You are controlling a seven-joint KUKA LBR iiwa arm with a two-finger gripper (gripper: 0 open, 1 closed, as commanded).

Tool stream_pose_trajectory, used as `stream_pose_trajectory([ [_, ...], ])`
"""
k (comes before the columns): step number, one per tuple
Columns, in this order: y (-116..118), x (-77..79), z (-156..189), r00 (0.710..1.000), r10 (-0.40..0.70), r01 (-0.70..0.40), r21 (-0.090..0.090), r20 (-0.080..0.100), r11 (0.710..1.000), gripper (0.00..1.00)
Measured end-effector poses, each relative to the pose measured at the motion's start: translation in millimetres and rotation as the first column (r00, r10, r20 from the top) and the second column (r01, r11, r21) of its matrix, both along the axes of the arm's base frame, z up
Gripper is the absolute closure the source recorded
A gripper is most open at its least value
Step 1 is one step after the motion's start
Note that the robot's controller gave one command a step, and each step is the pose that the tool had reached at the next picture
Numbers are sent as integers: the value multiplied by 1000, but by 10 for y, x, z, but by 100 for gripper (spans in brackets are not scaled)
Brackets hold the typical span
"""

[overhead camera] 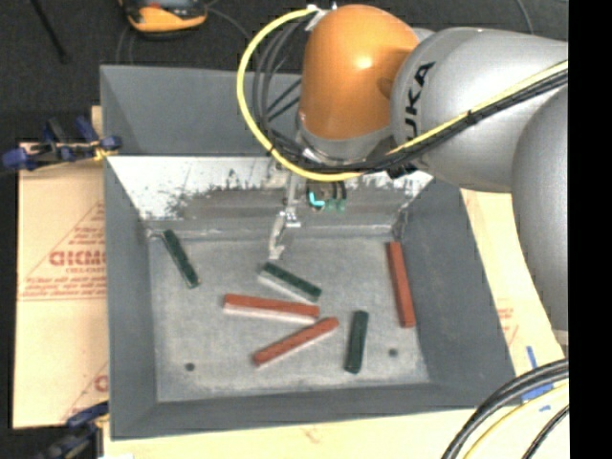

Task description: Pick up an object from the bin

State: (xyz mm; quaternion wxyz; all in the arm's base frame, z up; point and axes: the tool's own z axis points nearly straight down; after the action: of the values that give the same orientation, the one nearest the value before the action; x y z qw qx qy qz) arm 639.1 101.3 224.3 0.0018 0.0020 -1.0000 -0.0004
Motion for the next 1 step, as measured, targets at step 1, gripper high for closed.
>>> stream_pose_trajectory([
  [1,-4,15,51,1000,-1,1,1,8,1000,0],
])
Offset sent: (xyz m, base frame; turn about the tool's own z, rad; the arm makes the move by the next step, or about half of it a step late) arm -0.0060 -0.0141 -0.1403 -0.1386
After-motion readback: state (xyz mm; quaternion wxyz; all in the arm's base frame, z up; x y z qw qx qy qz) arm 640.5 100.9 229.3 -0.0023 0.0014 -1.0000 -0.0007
